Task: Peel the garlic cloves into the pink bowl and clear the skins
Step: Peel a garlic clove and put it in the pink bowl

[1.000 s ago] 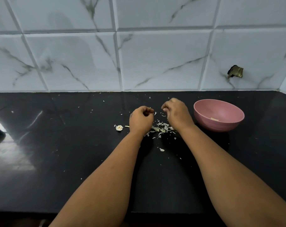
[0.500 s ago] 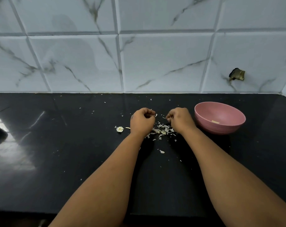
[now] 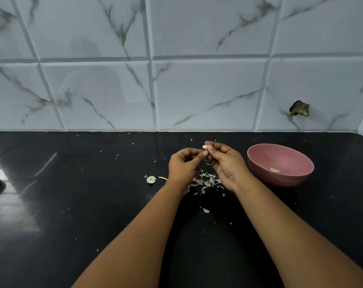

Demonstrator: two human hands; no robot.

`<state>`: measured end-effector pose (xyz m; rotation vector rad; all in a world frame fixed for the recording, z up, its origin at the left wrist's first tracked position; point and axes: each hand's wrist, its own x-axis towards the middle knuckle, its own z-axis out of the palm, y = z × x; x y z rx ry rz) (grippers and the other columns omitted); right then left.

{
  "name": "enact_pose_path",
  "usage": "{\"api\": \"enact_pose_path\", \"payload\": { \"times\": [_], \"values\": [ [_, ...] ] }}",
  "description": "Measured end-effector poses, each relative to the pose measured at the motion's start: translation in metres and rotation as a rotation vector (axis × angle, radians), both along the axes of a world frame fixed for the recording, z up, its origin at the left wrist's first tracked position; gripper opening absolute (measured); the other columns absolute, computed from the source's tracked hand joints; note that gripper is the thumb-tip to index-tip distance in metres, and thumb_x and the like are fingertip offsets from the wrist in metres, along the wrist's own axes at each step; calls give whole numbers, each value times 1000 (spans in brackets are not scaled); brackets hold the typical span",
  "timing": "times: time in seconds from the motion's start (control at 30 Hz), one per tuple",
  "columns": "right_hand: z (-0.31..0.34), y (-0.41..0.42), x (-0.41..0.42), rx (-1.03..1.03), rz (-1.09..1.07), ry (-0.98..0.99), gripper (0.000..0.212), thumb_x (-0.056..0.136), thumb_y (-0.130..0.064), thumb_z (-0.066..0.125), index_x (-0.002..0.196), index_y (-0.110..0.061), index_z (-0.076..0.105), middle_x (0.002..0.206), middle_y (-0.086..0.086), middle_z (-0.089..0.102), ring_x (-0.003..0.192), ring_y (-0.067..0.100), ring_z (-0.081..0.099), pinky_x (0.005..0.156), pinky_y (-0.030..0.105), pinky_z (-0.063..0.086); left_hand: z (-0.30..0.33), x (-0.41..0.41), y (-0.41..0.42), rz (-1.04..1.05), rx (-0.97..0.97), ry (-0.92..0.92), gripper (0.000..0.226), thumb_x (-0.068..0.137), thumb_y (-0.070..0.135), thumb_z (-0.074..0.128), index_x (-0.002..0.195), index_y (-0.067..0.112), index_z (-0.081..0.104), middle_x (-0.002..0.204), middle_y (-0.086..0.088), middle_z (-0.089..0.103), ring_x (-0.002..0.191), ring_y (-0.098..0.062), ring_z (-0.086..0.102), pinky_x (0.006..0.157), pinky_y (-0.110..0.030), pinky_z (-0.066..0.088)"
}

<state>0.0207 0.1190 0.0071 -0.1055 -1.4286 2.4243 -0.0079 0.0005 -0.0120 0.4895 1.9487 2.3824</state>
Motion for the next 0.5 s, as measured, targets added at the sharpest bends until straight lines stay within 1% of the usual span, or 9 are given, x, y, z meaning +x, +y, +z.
{"api": "enact_pose_path", "payload": {
  "times": [0.1, 0.2, 0.27, 0.33, 0.4, 0.47, 0.5],
  "values": [
    [-1, 2, 0, 15, 13, -15, 15, 89, 2, 61, 95, -8, 70, 79, 1, 72, 63, 2, 64, 60, 12, 51, 3, 1, 0, -14, 49, -26, 16, 82, 17, 78, 95, 6, 74, 82, -8, 73, 75, -11, 67, 67, -23, 54],
    [-4, 5, 1, 37, 91, -43, 16, 90, 1, 60, 99, -10, 70, 78, 0, 71, 64, 2, 63, 62, 13, 52, 3, -2, -2, -19, 58, -54, 11, 86, 12, 74, 93, 4, 73, 83, -10, 72, 77, -15, 65, 70, -25, 53],
    [-7, 9, 1, 42, 130, -50, 15, 91, 0, 60, 97, -9, 70, 76, -1, 71, 65, 2, 64, 62, 13, 52, 3, -3, -2, -40, 50, -72, 8, 88, 10, 71, 93, 4, 71, 83, -10, 69, 76, -14, 61, 66, -22, 49],
    [-7, 11, 1, 34, 147, -52, 13, 90, 0, 60, 94, -9, 69, 75, -1, 72, 65, 3, 64, 62, 13, 53, 3, -1, -1, -69, 52, -86, 12, 90, 9, 68, 97, 0, 69, 83, -8, 68, 73, -10, 60, 62, -19, 46],
    [-7, 12, -1, 23, 157, -58, 13, 90, 1, 60, 91, -8, 69, 74, -1, 72, 65, 3, 64, 62, 14, 53, 3, -2, -1, -72, 49, -93, 16, 92, 8, 65, 103, -3, 68, 87, -10, 68, 76, -11, 61, 62, -18, 46],
    [-6, 12, -3, 30, 170, -71, 12, 90, 0, 60, 90, -8, 69, 73, -1, 72, 64, 3, 64, 62, 14, 53, 3, -3, -3, -52, 32, -85, 15, 94, 8, 63, 104, -2, 68, 91, -12, 68, 80, -13, 61, 62, -18, 46],
    [-7, 12, -4, 46, 175, -77, 11, 91, -1, 60, 90, -9, 69, 72, -1, 72, 64, 3, 64, 62, 14, 53, 3, -4, -4, -34, 13, -68, 13, 94, 8, 62, 102, 0, 69, 90, -11, 68, 78, -12, 61, 60, -17, 47]
  ]
}}
